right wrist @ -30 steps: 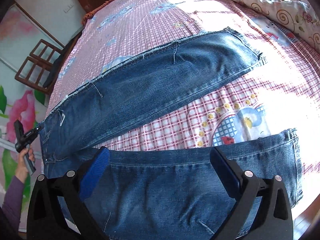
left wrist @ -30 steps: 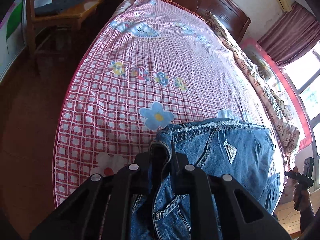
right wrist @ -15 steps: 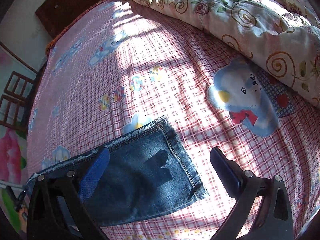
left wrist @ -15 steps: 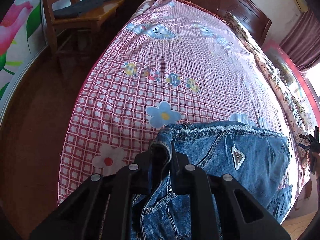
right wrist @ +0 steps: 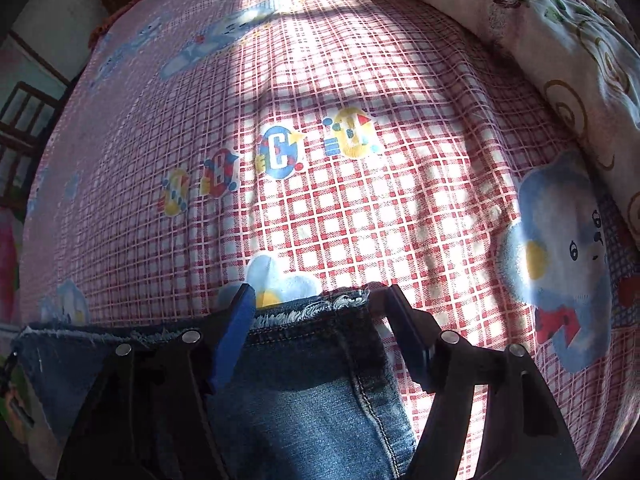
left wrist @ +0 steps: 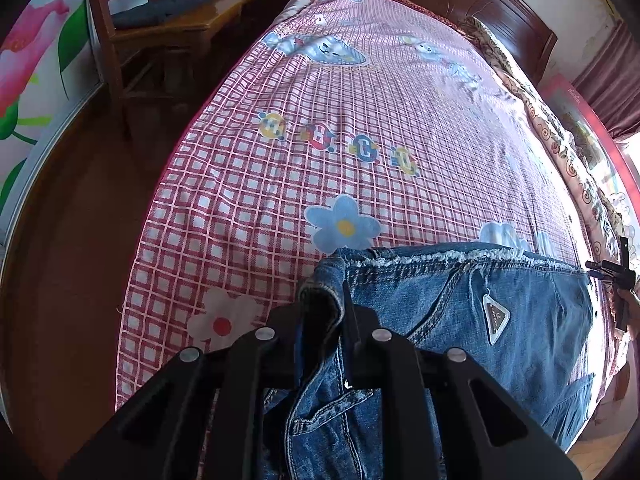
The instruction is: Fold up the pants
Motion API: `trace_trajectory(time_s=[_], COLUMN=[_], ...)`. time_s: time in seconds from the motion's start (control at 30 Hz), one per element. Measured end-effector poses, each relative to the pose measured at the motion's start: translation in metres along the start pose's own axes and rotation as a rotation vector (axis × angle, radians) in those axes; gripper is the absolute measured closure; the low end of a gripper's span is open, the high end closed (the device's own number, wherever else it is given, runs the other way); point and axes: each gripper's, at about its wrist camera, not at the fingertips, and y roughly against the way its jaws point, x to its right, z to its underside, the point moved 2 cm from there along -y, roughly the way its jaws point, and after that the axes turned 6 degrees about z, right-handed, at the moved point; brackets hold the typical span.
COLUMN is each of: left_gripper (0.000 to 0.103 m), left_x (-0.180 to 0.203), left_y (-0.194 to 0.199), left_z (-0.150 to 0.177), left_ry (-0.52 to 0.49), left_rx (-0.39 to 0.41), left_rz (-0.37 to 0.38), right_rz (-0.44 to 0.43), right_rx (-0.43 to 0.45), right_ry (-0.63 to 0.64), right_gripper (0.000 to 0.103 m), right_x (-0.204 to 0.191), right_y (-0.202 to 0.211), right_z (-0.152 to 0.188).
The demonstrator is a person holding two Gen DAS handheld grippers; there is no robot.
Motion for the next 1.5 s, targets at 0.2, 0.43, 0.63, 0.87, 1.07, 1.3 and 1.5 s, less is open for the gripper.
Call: trace_trajectory(time_s=[0.2,0.43,0.63,0.87,1.07,1.3,1.5], left_gripper=[0.089,0.089,0.090,0.090,0.090,0.091,0.091], left_x=[-0.004,-0.001,0.008,0.020,0.018,-0.007,-0.017], left_y=[-0.006,0.005,0.038,0.092,0.147,0.181,0.153], left_z=[0.000,0.002,0.007,0.029,0.079,0.156,0.223], left_ry=[0.017,0.028,0.018,0.018,0.061,0.191,0.257], left_rx=[0.001,0.042,0.129,0.266,0.380,0.467,0.355], left_rz=[0.006,0.016,0.068,0.153,0.244,0.331,0.274], right_rz=[0.086,0.133,0.133,0.119,0.107,0.035,0.104], right_rx=[-0.022,0.036,0.167,0.319,0.380,0.328,0.225], right_ry=[0.141,0.180,0.192,0.201,0.139,-0.023,-0.121], right_gripper=[0.072,0.097,0.097,0.098,0.098,0.100,0.103], right_x=[-0.015,-0.018,-0.018,-0.004,0.027,0.082,0.122], right_y=[-0.006,0.022,0.086,0.173,0.204,0.183,0.132], right_z=[-0.001,0.012,0.035,0.105,0.194,0.301,0.363])
